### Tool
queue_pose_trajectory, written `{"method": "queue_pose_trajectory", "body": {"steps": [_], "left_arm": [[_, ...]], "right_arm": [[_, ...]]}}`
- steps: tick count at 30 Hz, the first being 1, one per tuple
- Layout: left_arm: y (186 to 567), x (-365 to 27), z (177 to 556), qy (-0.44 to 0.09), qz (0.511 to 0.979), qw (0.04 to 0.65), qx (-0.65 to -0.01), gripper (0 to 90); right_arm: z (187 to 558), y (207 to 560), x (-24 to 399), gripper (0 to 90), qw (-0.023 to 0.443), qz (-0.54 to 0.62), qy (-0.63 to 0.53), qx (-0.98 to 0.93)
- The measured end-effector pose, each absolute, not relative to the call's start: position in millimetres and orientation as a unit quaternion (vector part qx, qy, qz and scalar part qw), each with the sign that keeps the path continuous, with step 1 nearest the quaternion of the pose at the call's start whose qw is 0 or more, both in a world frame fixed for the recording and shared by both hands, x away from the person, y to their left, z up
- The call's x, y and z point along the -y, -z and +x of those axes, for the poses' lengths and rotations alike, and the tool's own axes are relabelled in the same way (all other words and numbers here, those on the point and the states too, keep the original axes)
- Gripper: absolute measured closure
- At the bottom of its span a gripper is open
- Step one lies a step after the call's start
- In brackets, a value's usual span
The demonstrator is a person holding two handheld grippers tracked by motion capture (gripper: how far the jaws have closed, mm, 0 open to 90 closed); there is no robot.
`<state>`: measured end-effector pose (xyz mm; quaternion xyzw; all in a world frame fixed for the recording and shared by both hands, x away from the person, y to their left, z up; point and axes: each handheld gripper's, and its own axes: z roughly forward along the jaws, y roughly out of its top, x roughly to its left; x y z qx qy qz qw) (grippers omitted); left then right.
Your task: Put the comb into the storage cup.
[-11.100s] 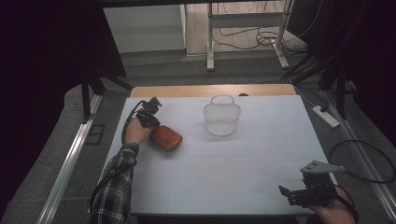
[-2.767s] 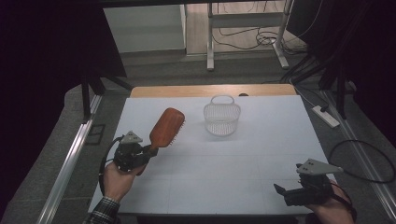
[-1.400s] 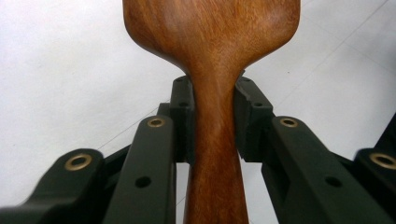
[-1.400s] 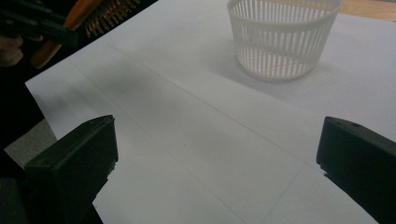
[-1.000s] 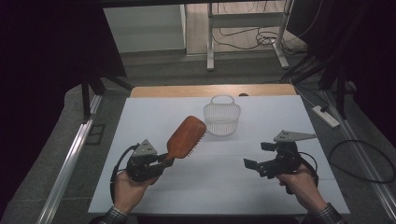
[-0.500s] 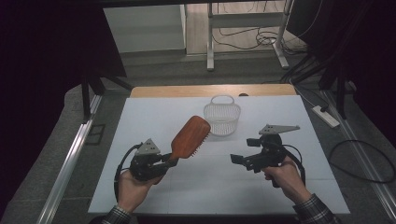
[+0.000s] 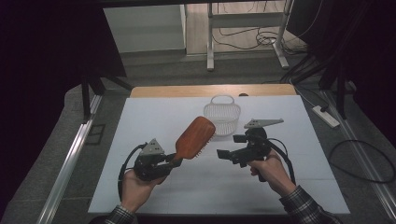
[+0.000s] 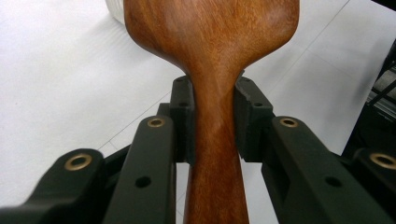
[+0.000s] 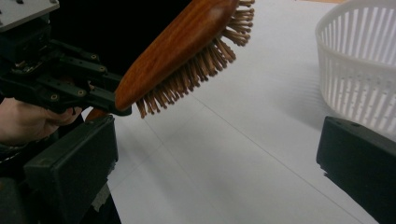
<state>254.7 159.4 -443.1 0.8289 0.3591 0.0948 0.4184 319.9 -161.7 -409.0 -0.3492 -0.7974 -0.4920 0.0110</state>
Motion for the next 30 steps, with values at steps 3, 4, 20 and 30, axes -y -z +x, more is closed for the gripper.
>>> {"method": "queue_pose_trajectory", "body": {"steps": [3, 4, 20, 30], "left_arm": [[443, -159, 255, -0.092, 0.829, 0.421, -0.357, 71.8], [443, -158, 255, -0.092, 0.829, 0.422, -0.357, 71.7], [442, -155, 255, -0.091, 0.829, 0.429, -0.348, 71.7], [441, -154, 255, -0.093, 0.827, 0.432, -0.348, 71.7]], "right_arm": [[323, 409, 156, 0.0, 0.016, -0.349, 0.492, 0.797], [324, 409, 154, 0.0, 0.016, -0.350, 0.493, 0.797], [341, 408, 120, 0.0, 0.041, -0.371, 0.484, 0.792], [351, 412, 103, 0.0, 0.070, -0.388, 0.481, 0.783]]}}
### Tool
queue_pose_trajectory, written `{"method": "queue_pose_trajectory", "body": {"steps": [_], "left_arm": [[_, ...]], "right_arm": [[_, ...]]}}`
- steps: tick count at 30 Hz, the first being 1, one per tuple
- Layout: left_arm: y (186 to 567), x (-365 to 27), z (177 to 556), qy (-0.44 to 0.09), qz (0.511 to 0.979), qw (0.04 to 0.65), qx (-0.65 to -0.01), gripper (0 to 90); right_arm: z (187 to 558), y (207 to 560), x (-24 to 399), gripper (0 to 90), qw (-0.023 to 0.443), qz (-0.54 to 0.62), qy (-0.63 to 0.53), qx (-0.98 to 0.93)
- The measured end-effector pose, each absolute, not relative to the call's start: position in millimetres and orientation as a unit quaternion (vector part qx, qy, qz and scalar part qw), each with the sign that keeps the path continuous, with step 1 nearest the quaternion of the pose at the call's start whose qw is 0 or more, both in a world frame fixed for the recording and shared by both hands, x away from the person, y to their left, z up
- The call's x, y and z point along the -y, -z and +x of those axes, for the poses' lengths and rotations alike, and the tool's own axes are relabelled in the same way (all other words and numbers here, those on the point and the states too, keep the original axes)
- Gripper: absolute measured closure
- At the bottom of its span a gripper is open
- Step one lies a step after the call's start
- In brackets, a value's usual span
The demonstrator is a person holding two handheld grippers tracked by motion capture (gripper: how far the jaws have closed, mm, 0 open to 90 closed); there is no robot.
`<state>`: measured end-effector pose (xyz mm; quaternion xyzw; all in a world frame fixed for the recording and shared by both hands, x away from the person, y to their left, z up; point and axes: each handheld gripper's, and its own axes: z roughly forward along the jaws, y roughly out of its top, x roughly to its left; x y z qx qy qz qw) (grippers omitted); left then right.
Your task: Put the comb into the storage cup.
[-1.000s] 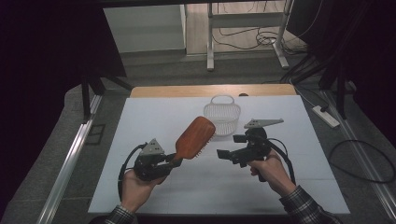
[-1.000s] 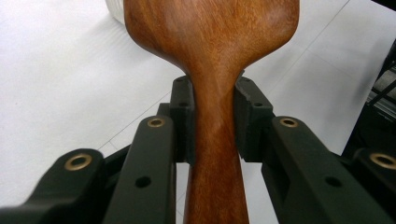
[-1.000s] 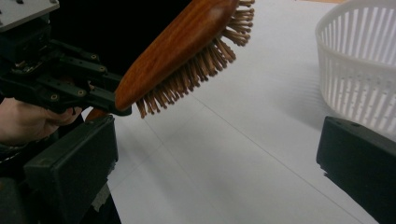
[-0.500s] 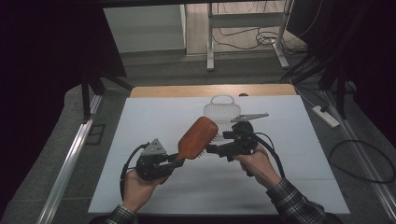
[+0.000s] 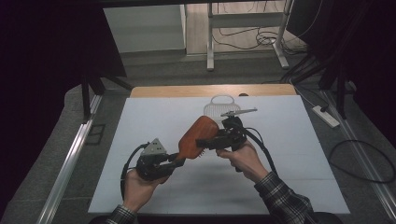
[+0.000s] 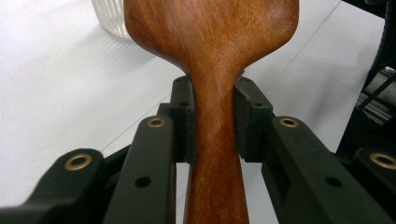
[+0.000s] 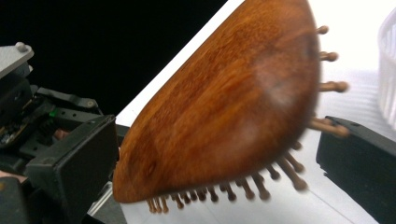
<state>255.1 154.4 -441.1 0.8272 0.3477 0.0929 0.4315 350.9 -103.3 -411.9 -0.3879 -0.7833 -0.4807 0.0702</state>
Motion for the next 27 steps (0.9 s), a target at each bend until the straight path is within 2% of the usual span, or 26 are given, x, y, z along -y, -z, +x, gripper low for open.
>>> {"method": "queue_pose_trajectory", "body": {"steps": [4, 11, 15, 17, 23, 27], "left_arm": [[441, -154, 255, -0.095, 0.828, 0.432, -0.346, 71.7], [440, -153, 254, -0.101, 0.827, 0.434, -0.343, 71.7], [441, -152, 254, -0.100, 0.828, 0.431, -0.343, 71.7], [441, -152, 254, -0.100, 0.828, 0.431, -0.343, 71.7], [443, -151, 256, -0.098, 0.829, 0.430, -0.342, 71.7], [443, -152, 257, -0.095, 0.829, 0.433, -0.341, 71.7]], "right_arm": [[354, 415, 97, 0.6, 0.086, -0.395, 0.479, 0.779], [359, 417, 92, 10.2, 0.104, -0.404, 0.488, 0.767], [359, 417, 91, 23.3, 0.108, -0.405, 0.495, 0.761], [359, 416, 92, 26.0, 0.110, -0.410, 0.498, 0.756], [362, 416, 97, 39.4, 0.161, -0.435, 0.513, 0.722], [364, 417, 100, 44.2, 0.187, -0.441, 0.519, 0.708]]}}
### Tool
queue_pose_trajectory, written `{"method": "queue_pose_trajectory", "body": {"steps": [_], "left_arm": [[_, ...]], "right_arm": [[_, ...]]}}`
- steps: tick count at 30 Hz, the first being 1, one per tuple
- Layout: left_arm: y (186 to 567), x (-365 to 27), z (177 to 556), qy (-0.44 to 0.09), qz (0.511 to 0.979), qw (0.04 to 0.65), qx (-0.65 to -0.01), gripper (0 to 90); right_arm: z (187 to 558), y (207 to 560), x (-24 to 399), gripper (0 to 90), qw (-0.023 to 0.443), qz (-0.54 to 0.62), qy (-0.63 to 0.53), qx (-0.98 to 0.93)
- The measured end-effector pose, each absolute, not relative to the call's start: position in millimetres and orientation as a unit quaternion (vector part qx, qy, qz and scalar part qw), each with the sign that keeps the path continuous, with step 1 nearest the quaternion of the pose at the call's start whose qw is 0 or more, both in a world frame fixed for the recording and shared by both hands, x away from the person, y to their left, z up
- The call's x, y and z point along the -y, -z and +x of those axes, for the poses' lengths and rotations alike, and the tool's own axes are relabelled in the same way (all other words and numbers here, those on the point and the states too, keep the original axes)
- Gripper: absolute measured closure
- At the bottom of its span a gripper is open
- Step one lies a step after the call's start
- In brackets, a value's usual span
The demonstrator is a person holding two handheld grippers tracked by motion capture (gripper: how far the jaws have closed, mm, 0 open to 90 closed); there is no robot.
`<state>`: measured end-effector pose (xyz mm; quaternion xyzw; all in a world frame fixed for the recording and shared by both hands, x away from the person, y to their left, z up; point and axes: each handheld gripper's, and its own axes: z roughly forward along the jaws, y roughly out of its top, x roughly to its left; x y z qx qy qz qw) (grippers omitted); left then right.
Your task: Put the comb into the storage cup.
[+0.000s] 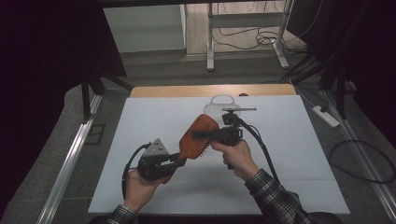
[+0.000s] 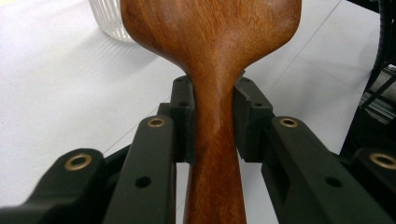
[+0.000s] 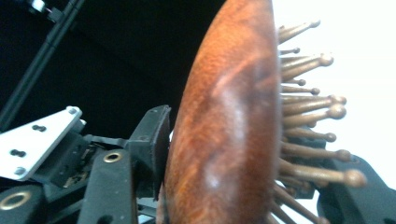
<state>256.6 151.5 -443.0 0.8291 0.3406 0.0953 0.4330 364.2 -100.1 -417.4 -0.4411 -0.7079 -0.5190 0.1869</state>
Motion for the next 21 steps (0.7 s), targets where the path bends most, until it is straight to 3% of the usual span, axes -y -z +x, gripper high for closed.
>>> {"method": "queue_pose_trajectory", "body": {"steps": [10, 21], "left_arm": [[450.1, -149.9, 263.5, -0.078, 0.838, 0.420, -0.338, 68.7], [452.3, -152.2, 266.1, -0.091, 0.836, 0.413, -0.349, 39.7]], "right_arm": [[363.8, 418.9, 98.6, 54.4, 0.207, -0.442, 0.512, 0.707], [365.3, 412.8, 105.2, 55.1, 0.180, -0.440, 0.521, 0.709]]}}
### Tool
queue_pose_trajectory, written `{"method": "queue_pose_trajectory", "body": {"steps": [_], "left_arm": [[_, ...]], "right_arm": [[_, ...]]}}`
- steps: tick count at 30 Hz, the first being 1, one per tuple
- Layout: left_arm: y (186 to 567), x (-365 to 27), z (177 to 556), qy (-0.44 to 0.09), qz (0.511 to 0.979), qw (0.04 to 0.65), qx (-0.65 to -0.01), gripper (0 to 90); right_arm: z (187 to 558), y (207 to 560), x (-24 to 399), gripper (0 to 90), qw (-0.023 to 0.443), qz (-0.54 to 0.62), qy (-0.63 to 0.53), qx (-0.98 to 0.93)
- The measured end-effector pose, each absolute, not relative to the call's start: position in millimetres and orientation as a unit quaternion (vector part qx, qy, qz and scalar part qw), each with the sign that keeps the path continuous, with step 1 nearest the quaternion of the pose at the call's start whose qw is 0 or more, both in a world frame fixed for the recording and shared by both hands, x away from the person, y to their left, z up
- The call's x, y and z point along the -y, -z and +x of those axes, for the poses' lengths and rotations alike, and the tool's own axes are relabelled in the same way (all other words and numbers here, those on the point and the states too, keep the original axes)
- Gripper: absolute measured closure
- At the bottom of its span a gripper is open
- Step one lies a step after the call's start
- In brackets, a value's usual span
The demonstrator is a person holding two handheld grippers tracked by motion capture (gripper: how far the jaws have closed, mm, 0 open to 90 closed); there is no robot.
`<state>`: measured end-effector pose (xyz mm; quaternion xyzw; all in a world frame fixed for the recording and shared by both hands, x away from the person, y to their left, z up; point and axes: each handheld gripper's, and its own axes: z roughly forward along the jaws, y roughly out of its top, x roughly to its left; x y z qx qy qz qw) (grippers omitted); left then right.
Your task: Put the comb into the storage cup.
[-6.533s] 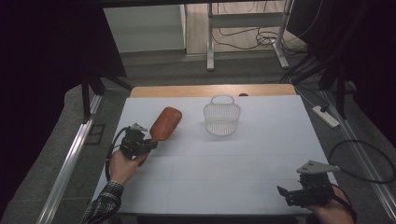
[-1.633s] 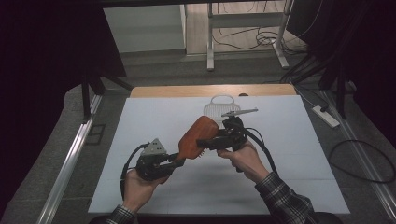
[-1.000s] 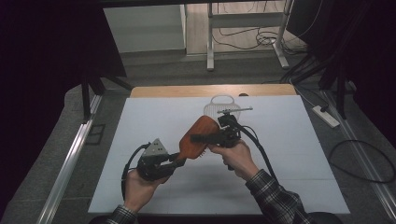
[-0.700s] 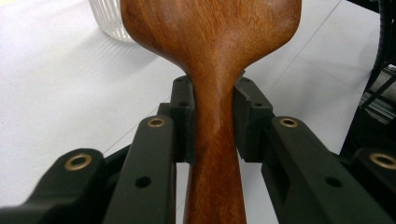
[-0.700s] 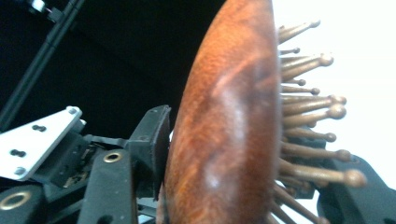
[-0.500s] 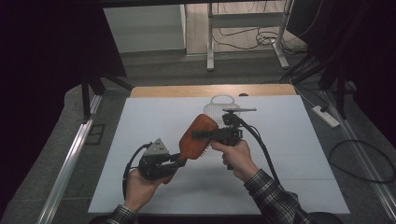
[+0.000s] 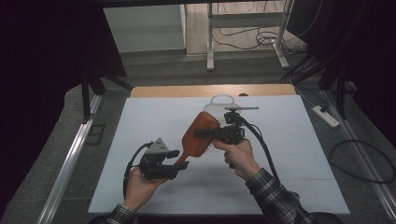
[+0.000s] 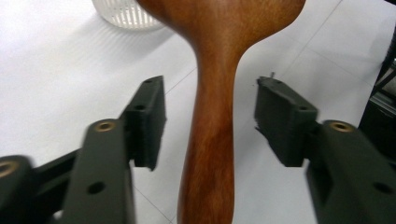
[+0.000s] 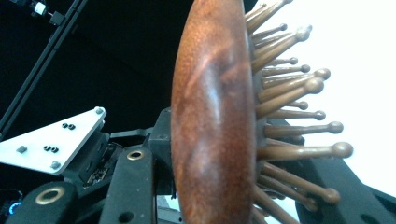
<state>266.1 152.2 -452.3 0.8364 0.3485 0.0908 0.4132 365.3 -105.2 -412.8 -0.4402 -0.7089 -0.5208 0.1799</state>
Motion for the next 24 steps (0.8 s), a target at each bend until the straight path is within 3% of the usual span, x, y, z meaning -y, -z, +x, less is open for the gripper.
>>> {"method": "queue_pose_trajectory", "body": {"steps": [8, 24], "left_arm": [[458, -156, 269, -0.078, 0.840, 0.408, -0.350, 21.9], [463, -169, 270, -0.054, 0.836, 0.407, -0.364, 6.0]], "right_arm": [[366, 411, 106, 55.1, 0.155, -0.433, 0.513, 0.725], [374, 406, 115, 55.1, 0.125, -0.434, 0.516, 0.728]]}}
